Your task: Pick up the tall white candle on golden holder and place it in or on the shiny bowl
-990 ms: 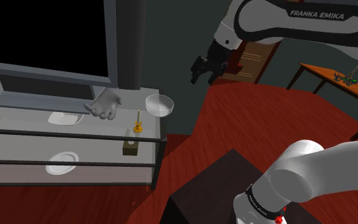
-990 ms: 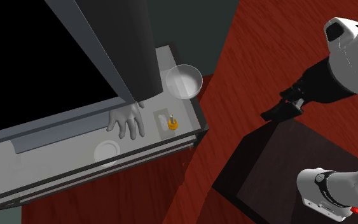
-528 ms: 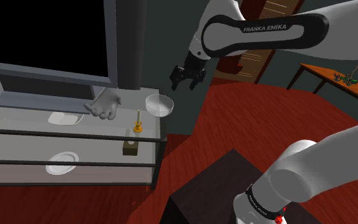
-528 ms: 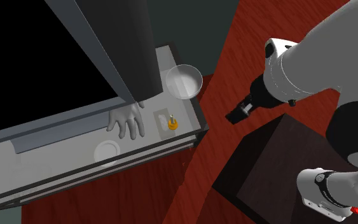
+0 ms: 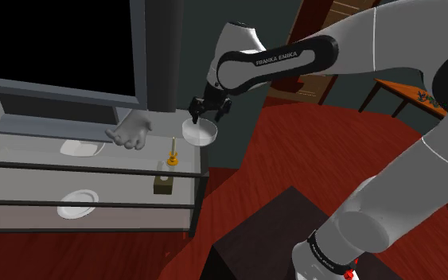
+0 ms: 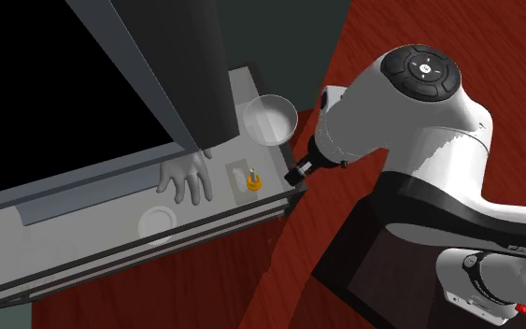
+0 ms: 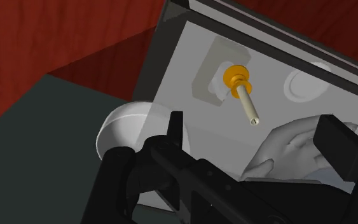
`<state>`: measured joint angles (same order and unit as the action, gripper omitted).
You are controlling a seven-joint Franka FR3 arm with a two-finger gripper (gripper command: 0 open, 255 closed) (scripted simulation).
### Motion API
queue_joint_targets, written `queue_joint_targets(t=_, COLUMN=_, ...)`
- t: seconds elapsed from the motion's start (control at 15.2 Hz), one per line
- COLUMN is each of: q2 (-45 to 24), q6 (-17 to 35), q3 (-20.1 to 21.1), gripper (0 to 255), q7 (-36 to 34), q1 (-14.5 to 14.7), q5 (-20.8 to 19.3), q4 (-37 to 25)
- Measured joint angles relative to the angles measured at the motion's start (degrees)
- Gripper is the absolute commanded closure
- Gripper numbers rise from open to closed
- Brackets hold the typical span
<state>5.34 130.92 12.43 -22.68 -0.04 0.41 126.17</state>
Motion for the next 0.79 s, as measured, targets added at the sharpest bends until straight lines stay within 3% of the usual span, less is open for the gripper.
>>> queue_joint_targets(t=0.46, q2=-15.64, q6=5.07, q3=0.69, gripper=0, q7=-7.17, q1=1.26, q5=-7.62, q4=-9.27)
queue_joint_targets(t=0.79, q2=-27.1, q6=6.12, q3=-0.6, gripper=0, q7=-11.54, q1=3.72, q5=-12.54, q4=-18.62)
